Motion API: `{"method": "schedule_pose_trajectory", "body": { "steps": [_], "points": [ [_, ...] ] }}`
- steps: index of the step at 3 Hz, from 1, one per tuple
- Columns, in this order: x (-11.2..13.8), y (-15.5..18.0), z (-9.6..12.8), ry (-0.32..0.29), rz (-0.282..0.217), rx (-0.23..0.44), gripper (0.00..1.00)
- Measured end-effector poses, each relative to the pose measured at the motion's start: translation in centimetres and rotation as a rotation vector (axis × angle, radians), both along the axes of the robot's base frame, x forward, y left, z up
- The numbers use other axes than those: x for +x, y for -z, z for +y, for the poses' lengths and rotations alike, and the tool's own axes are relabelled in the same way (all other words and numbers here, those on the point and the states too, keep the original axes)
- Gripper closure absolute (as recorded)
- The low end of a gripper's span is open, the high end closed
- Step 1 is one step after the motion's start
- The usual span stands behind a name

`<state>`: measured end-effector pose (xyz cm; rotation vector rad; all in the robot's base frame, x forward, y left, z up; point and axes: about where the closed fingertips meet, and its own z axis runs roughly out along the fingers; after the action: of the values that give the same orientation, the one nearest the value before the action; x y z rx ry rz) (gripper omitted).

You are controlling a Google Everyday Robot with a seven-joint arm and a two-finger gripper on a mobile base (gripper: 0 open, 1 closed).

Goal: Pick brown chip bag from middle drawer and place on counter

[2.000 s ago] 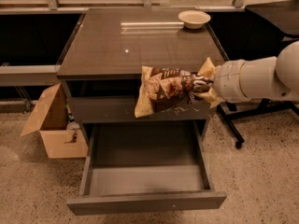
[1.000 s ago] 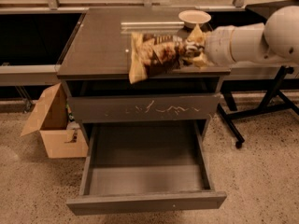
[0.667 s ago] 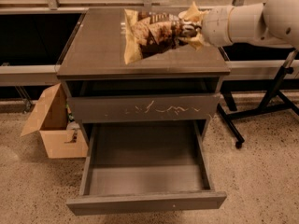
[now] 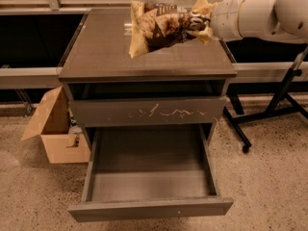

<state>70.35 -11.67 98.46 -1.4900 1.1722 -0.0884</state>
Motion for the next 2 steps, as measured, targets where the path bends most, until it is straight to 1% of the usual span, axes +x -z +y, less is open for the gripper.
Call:
{"method": "schedule_pose_trajectory", "body": {
  "steps": [1, 2],
  "points": [
    [3.5, 0.6, 0.2, 0.044, 0.011, 0.011, 1.00],
    [7.7, 2.3, 0.4, 0.084, 0.039, 0.018, 1.00]
  ]
}}
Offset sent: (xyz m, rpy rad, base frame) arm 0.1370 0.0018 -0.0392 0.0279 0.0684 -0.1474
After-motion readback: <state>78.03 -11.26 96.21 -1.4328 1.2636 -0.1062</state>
